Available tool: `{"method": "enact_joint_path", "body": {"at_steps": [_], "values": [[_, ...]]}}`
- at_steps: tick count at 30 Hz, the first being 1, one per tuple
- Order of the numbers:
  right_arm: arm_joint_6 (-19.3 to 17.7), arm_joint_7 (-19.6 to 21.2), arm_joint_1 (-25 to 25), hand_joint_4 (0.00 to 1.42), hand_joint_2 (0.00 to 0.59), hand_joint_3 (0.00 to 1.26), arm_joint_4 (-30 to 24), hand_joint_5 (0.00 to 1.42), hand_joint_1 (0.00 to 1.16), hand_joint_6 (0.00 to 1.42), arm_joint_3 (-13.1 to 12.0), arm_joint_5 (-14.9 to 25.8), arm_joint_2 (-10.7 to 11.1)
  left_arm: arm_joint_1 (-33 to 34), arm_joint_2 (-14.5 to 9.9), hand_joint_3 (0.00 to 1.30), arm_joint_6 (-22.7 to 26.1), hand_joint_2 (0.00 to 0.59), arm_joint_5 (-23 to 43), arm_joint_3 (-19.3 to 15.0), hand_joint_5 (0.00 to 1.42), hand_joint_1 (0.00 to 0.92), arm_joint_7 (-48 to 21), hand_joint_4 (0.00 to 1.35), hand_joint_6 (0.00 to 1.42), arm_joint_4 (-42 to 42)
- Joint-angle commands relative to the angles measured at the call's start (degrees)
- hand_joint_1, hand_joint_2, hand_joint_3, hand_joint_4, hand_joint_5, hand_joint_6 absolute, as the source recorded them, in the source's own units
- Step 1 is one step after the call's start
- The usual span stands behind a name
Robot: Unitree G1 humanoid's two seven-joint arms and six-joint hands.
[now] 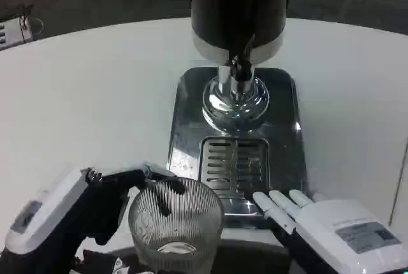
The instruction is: Grasp the cup under the faucet to collect the drink, then remove the cup.
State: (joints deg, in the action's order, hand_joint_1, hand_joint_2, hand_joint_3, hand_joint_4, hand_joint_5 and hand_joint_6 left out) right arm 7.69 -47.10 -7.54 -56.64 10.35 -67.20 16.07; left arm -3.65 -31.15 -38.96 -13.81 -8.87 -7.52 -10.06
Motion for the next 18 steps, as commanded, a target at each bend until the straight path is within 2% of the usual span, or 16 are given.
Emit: {"method": "enact_joint_path", "body": {"at_steps": [1, 18], "values": [[-1.23, -0.84, -1.24, 0.0, 0.424, 0.0, -0.98, 0.0, 0.47, 0.0, -0.51, -0.31, -0.89, -0.78, 0.38, 1.01, -1.42, 0.0, 1.05, -0.57, 1.35, 0.58, -0.28, 1.19, 1.42, -1.49], [-2.82, -1.85, -2.9, 0.0, 0.424, 0.0, -2.08, 0.0, 0.47, 0.0, -1.49, -1.3, -3.21, -0.36, 0.88, 1.01, -1.19, 0.0, 1.0, -0.23, 1.35, 0.58, -0.41, 1.19, 1.42, -0.64]]}}
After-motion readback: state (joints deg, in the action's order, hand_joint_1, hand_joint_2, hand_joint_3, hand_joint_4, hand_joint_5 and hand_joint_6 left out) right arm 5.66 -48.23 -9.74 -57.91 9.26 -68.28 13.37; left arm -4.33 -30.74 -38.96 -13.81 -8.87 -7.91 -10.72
